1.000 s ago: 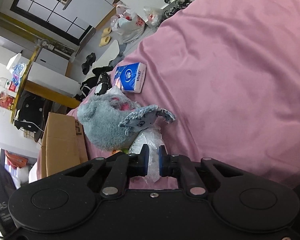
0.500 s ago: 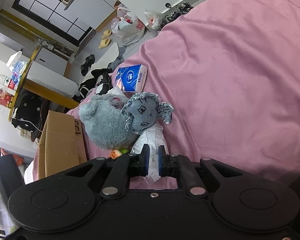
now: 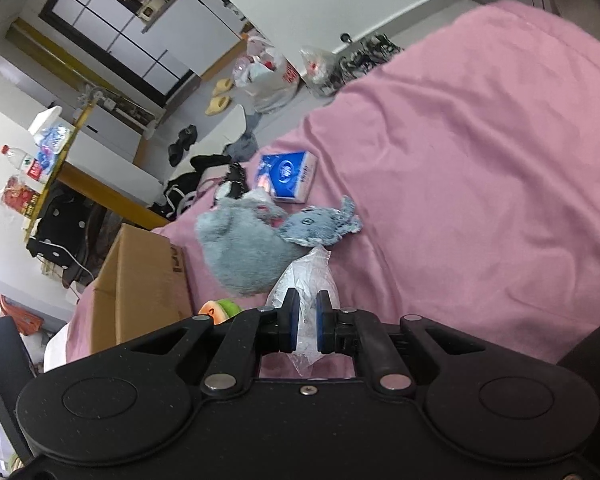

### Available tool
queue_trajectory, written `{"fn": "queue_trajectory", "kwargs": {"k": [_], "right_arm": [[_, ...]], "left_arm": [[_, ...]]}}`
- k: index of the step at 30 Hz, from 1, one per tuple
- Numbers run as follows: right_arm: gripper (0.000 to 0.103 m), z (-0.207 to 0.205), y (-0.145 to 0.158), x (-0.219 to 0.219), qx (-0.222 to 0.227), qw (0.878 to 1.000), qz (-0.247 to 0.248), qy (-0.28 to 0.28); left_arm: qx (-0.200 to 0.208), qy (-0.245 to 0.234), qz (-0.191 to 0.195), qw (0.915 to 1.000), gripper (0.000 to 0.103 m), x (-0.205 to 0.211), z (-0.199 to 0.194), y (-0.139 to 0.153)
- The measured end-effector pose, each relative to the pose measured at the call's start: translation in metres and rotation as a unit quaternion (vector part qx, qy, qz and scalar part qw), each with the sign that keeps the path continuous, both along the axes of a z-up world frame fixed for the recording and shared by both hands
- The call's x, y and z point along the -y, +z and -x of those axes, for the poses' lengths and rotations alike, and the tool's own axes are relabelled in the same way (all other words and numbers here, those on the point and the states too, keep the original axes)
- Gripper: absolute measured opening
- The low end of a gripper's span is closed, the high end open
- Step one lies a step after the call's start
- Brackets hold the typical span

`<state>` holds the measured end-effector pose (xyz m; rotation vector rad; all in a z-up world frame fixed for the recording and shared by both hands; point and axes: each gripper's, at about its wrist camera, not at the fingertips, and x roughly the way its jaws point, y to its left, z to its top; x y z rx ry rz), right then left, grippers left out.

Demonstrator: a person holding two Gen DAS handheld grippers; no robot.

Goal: Organize soft objects
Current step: 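Grasp the burger plush with the left gripper while the right gripper grasps the clear plastic bag, then carry the burger plush over the box with the left gripper while the right carries the bag there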

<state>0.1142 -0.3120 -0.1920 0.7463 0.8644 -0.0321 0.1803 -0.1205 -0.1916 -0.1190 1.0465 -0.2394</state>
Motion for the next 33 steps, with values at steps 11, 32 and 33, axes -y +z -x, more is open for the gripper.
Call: {"fn": "queue_trajectory", "kwargs": {"k": [11, 32, 33], "right_arm": [[0.009, 0.016, 0.039, -0.005, 0.059, 0.998, 0.026, -0.014], [0.008, 0.007, 0.092, -0.047, 0.157, 0.983, 0.094, 0.020], [0.008, 0.006, 0.094, -0.049, 0.160, 0.982, 0.097, 0.024]], "left_arm": [[0.053, -0.007, 0.006, 0.9985, 0.046, -0.014, 0.018, 0.053], [0.136, 0.004, 0.023, 0.9905, 0.047, -0.070, 0.015, 0.118], [0.138, 0.006, 0.023, 0.9902, 0.047, -0.073, 0.014, 0.120]]}}
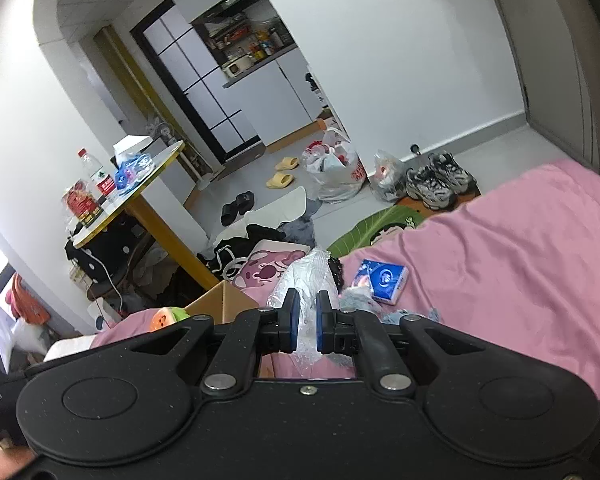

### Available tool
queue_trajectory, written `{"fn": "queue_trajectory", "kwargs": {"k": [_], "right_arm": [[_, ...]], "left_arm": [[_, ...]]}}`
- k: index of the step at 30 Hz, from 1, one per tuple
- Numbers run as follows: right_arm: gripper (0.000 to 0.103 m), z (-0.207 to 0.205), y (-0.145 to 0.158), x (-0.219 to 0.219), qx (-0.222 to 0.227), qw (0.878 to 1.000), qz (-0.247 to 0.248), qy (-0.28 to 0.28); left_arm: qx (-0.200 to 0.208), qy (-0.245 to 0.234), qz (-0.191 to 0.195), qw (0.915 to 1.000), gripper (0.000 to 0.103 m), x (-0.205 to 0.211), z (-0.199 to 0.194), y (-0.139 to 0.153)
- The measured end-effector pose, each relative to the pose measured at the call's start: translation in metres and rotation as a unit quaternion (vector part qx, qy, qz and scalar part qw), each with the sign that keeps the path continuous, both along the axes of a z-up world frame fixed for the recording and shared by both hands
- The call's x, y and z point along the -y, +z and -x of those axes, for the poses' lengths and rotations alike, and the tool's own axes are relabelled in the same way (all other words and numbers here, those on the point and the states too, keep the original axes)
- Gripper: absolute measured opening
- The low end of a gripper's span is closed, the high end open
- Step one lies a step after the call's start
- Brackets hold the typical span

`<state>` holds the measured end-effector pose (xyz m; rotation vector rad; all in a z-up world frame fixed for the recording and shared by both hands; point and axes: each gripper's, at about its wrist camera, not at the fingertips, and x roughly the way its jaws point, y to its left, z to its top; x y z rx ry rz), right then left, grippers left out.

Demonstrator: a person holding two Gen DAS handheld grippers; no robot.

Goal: Organize soft objects
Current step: 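Carry the burger plush over the box with the left gripper while the right carries the bag there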

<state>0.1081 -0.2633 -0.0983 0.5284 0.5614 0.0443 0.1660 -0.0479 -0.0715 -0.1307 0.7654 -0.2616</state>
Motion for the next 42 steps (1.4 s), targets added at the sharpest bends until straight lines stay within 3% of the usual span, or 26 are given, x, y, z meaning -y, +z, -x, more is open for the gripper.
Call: {"fn": "queue_trajectory", "kwargs": {"k": [22, 33, 42], "right_arm": [[0.008, -0.039, 0.031, -0.071, 0.030, 0.998, 0.041, 0.047], [0.008, -0.064, 0.028, -0.100, 0.029, 0.995, 0.065, 0.065], [0.008, -0.086, 0.012, -0.116, 0.016, 0.995, 0.064, 0.069]], "left_arm": [[0.025, 0.041, 0.010, 0.9988, 0.047, -0.059, -0.031, 0.025], [0.021, 0.071, 0.008, 0.9973, 0.047, -0.085, -0.058, 0.005], [-0.013, 0.094, 0.026, 0.9952, 0.047, -0.111, -0.077, -0.019]]}}
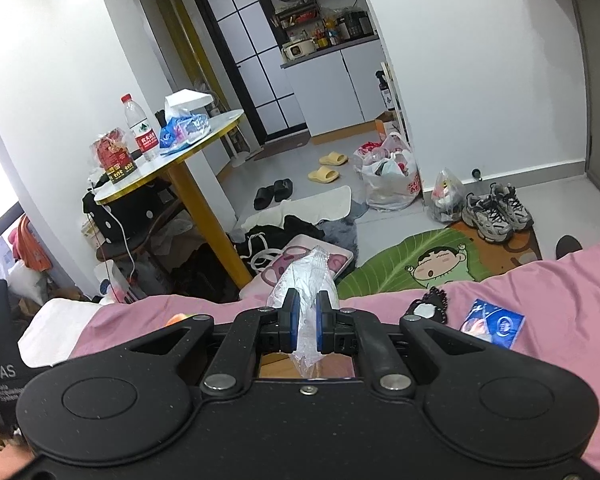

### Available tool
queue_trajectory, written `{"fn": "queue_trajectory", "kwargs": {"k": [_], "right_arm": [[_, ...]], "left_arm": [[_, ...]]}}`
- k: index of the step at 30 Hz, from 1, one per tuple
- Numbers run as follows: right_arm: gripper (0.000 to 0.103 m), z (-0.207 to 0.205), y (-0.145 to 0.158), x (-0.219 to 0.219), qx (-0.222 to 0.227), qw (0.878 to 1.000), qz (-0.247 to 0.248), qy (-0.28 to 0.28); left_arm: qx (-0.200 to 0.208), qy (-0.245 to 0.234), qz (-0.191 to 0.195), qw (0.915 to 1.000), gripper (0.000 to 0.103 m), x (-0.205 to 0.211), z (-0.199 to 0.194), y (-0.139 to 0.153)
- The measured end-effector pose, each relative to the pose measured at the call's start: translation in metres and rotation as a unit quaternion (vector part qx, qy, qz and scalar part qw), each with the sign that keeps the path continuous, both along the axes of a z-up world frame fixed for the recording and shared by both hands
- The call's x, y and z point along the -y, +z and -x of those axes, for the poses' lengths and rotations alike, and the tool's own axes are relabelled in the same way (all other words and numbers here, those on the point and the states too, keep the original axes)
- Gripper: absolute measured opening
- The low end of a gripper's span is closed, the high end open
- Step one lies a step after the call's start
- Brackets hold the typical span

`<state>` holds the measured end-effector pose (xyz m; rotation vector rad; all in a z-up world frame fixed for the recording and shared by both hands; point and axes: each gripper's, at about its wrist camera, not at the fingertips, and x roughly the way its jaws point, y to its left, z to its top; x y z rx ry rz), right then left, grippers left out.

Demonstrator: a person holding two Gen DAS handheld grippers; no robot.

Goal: Organize soft objects
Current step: 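Carry the burger plush over the box with the left gripper while the right carries the bag there, then open the left gripper to drop the burger plush while the right gripper releases the bag into the box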

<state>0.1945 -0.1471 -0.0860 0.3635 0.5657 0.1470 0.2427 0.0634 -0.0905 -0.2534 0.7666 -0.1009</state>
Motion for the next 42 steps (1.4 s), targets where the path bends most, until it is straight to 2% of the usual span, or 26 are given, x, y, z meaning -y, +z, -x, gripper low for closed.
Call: {"fn": "queue_trajectory", "kwargs": {"k": [17, 23, 28, 36, 39, 42], "right_arm": [[0.008, -0.041, -0.026, -0.043, -0.031, 0.999, 0.009, 0.032], [0.008, -0.048, -0.032, -0.048, -0.039, 0.999, 0.004, 0.030], [0.008, -0.052, -0.036, -0.051, -0.045, 0.999, -0.006, 0.027], [0.008, -0.055, -0.043, -0.055, -0.052, 0.998, -0.024, 0.028], [0.008, -0.058, -0.048, -0.056, -0.058, 0.997, -0.035, 0.033], [0.008, -0.061, -0.052, -0.059, -0.064, 0.997, -0.035, 0.037]], "left_arm": [[-0.054, 0.018, 0.015, 0.9983, 0.047, -0.022, -0.039, -0.046], [-0.071, 0.036, 0.041, 0.9959, 0.048, -0.035, -0.051, -0.058], [-0.078, 0.042, 0.065, 0.9939, 0.055, -0.041, -0.054, -0.061], [-0.066, 0.047, 0.086, 0.9930, 0.059, -0.050, -0.049, -0.056], [-0.045, 0.070, 0.096, 0.9919, 0.059, -0.057, -0.044, -0.050], [-0.042, 0.079, 0.096, 0.9914, 0.059, -0.061, -0.044, -0.047]]}}
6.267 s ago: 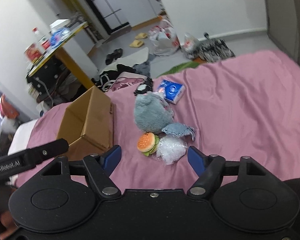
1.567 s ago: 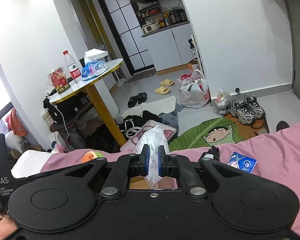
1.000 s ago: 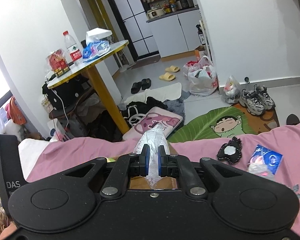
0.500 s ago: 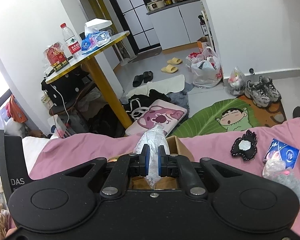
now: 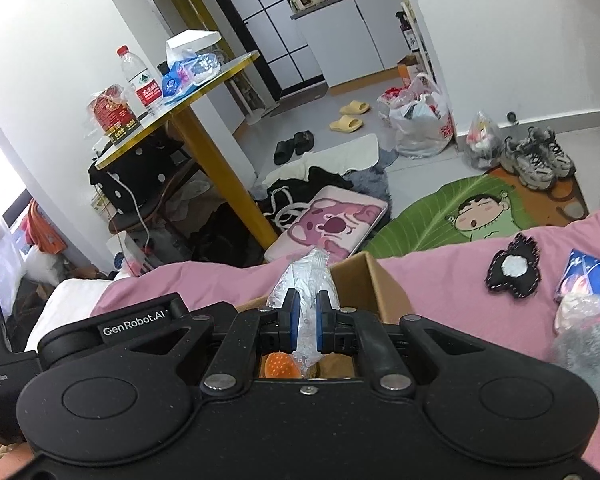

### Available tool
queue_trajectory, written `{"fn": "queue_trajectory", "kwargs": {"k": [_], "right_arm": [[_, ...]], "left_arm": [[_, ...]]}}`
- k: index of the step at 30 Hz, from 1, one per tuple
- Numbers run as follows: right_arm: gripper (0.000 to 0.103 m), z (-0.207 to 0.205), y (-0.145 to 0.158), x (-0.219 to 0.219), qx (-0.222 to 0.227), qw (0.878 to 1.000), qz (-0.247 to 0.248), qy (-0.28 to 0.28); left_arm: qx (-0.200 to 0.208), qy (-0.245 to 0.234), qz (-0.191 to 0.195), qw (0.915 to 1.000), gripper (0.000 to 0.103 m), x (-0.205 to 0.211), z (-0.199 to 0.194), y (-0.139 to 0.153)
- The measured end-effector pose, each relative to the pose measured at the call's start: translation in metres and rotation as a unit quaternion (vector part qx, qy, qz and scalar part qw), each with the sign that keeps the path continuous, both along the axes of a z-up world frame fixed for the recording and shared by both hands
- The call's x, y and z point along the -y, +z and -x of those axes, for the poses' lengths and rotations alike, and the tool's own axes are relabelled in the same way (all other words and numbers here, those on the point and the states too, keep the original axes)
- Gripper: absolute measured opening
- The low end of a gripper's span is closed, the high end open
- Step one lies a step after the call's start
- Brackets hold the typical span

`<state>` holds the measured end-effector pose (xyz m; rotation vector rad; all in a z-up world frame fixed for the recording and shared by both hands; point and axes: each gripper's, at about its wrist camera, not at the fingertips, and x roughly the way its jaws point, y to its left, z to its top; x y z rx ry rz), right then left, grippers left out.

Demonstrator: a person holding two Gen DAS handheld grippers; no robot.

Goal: Organize soft objects
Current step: 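Open the left gripper to drop the burger plush while the right gripper releases the bag into the box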

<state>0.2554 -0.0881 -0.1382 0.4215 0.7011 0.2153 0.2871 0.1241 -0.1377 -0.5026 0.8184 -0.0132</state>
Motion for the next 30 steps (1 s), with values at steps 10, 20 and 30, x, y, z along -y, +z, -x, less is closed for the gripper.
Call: {"fn": "queue_trajectory", "kwargs": {"k": [10, 20, 30], "right_arm": [[0.041, -0.008, -0.002, 0.009, -0.020, 1.000, -0.015, -0.002], [0.058, 0.023, 0.016, 0.041, -0.008, 1.000, -0.011, -0.003], [0.077, 0.056, 0.035, 0.073, 0.020, 1.000, -0.017, -0.007]], "left_arm": [[-0.020, -0.009, -0.025, 0.9994, 0.059, 0.005, -0.007, -0.008], [-0.032, -0.011, -0.058, 0.9977, 0.065, 0.016, -0.006, -0.006], [-0.028, -0.024, -0.103, 0.9940, 0.078, 0.028, 0.023, 0.019]]}}
